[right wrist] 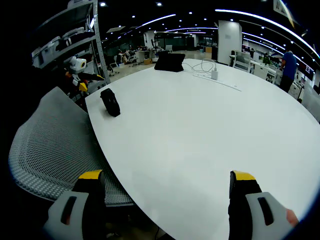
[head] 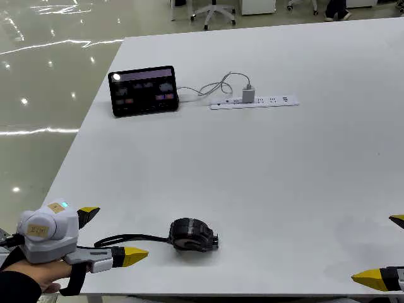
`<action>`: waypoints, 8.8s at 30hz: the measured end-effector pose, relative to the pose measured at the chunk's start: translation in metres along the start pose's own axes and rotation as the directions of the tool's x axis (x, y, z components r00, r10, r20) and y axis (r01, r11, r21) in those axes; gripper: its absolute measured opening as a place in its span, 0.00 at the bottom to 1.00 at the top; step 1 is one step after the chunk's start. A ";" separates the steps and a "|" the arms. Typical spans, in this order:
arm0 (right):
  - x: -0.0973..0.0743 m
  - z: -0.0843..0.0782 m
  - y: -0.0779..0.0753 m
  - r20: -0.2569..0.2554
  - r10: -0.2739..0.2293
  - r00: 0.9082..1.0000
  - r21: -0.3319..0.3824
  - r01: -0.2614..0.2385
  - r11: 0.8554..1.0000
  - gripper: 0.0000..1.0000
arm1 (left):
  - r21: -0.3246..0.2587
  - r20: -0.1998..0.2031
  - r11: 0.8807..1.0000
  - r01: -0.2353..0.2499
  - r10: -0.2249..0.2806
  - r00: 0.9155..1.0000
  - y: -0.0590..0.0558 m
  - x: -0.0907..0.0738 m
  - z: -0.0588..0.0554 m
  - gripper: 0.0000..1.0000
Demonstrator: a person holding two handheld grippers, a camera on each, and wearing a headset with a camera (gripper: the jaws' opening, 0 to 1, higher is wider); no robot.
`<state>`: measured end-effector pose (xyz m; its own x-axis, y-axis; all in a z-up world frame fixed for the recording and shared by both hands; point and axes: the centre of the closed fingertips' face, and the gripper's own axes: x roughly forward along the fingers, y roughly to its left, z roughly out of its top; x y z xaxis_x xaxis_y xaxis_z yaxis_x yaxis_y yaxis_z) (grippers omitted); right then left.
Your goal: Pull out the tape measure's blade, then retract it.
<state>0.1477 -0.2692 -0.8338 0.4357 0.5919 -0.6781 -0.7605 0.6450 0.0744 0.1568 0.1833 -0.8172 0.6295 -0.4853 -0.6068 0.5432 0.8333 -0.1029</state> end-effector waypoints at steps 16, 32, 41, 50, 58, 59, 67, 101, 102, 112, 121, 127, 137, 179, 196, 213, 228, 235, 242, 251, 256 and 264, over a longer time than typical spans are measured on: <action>0.001 0.000 -0.001 0.007 0.004 1.000 -0.001 -0.004 1.000 1.00 | 0.022 0.009 1.000 0.008 -0.008 1.000 -0.001 0.001 0.002 1.00; 0.025 0.029 0.000 0.012 0.046 0.999 -0.107 -0.044 0.993 1.00 | 0.153 -0.044 0.972 0.177 -0.173 0.984 -0.044 0.030 0.023 0.99; 0.057 0.058 0.040 0.003 0.151 0.989 -0.238 -0.146 0.960 1.00 | 0.359 -0.236 0.883 0.302 -0.227 0.945 -0.063 0.056 0.015 0.99; 0.080 0.079 0.072 -0.009 0.239 0.971 -0.305 -0.231 0.924 1.00 | 0.458 -0.328 0.799 0.390 -0.256 0.909 -0.076 0.074 0.020 0.96; 0.107 0.100 0.099 -0.015 0.322 0.947 -0.378 -0.304 0.875 0.97 | 0.491 -0.437 0.725 0.482 -0.273 0.857 -0.096 0.084 0.014 0.78; 0.110 0.101 0.102 -0.019 0.327 0.945 -0.392 -0.308 0.867 0.95 | 0.496 -0.447 0.716 0.492 -0.275 0.851 -0.098 0.086 0.014 0.73; 0.138 0.110 0.132 -0.042 0.389 0.920 -0.417 -0.370 0.830 0.87 | 0.522 -0.531 0.658 0.542 -0.246 0.811 -0.104 0.096 0.002 0.53; 0.217 0.100 0.169 -0.170 0.397 0.902 -0.502 -0.426 0.753 0.21 | 0.544 -0.565 0.647 0.534 -0.187 0.804 -0.102 0.101 0.003 0.30; 0.218 0.100 0.169 -0.171 0.395 0.903 -0.505 -0.424 0.752 0.20 | 0.540 -0.565 0.653 0.531 -0.187 0.804 -0.102 0.101 0.004 0.30; 0.221 0.097 0.171 -0.180 0.382 0.906 -0.534 -0.416 0.736 0.09 | 0.539 -0.565 0.651 0.535 -0.191 0.803 -0.102 0.101 0.004 0.30; 0.215 0.094 0.166 -0.166 0.383 0.909 -0.524 -0.410 0.746 0.08 | 0.539 -0.572 0.644 0.543 -0.193 0.797 -0.102 0.101 0.003 0.29; 0.210 0.090 0.157 -0.173 0.379 0.909 -0.501 -0.413 0.761 0.08 | 0.536 -0.570 0.648 0.541 -0.194 0.798 -0.102 0.101 0.004 0.29; 0.208 0.087 0.154 -0.176 0.372 0.911 -0.496 -0.409 0.766 0.08 | 0.531 -0.565 0.658 0.534 -0.196 0.802 -0.102 0.101 0.004 0.29; 0.205 0.084 0.148 -0.203 0.356 0.912 -0.498 -0.409 0.765 0.09 | 0.518 -0.518 0.690 0.505 -0.216 0.828 -0.102 0.101 0.005 0.29; 0.201 0.082 0.142 -0.195 0.354 0.915 -0.495 -0.404 0.770 0.10 | 0.498 -0.529 0.698 0.514 -0.224 0.818 -0.102 0.101 0.004 0.29; 0.198 0.078 0.137 -0.206 0.350 0.914 -0.484 -0.406 0.775 0.10 | 0.496 -0.532 0.697 0.517 -0.226 0.816 -0.102 0.101 0.004 0.29; 0.192 0.074 0.129 -0.214 0.346 0.914 -0.472 -0.406 0.782 0.10 | 0.494 -0.530 0.700 0.516 -0.228 0.817 -0.101 0.101 0.004 0.29; 0.191 0.072 0.126 -0.215 0.343 0.914 -0.469 -0.405 0.785 0.10 | 0.494 -0.530 0.700 0.516 -0.228 0.816 -0.102 0.101 0.004 0.29; 0.189 0.071 0.124 -0.215 0.342 0.915 -0.471 -0.404 0.784 0.10 | 0.494 -0.530 0.699 0.517 -0.229 0.816 -0.102 0.101 0.004 0.29; 0.187 0.070 0.123 -0.217 0.333 0.918 -0.474 -0.397 0.786 0.09 | 0.496 -0.528 0.700 0.514 -0.228 0.818 -0.102 0.102 0.004 0.29; 0.185 0.069 0.120 -0.216 0.331 0.919 -0.469 -0.395 0.790 0.09 | 0.489 -0.525 0.711 0.506 -0.224 0.821 -0.102 0.102 0.005 0.29; 0.182 0.066 0.118 -0.214 0.330 0.919 -0.474 -0.393 0.788 0.09 | 0.493 -0.518 0.708 0.506 -0.229 0.824 -0.102 0.101 0.005 0.29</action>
<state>0.1695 -0.0531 -0.9003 0.0466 0.6534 -0.7555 -0.9987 0.0462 -0.0217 0.1680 0.0481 -0.8646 0.1071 -0.4536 -0.8848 0.9768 0.2142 0.0085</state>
